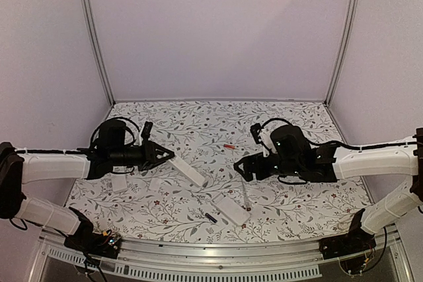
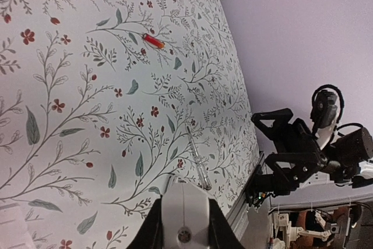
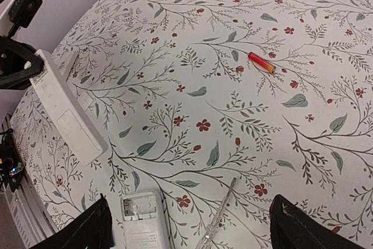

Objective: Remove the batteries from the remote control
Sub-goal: Remove the battery cover from the remote control.

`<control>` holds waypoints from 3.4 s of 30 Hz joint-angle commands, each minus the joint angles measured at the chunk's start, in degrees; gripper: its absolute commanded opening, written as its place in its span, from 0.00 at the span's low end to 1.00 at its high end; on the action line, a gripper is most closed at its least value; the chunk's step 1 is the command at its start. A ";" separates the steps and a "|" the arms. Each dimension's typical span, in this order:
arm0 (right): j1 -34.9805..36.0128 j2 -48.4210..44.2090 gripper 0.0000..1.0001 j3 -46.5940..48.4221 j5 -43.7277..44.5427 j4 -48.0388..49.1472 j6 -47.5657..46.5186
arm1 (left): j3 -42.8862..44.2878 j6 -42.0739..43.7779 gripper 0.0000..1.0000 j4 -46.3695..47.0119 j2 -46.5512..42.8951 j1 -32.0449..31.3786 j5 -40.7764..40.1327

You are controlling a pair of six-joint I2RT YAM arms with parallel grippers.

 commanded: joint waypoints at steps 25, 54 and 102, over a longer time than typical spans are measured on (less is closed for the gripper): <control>-0.94 2.93 0.97 -1.41 -11.39 22.17 21.77 | -10.99 -8.53 0.00 33.33 -7.56 5.15 6.55; 3.54 15.24 0.89 9.36 -21.50 35.93 20.64 | -10.18 -14.63 0.00 44.92 -7.16 -1.97 2.95; 3.58 14.07 0.61 5.42 -21.62 41.08 24.09 | -10.09 -16.39 0.00 47.28 -7.85 -1.98 3.36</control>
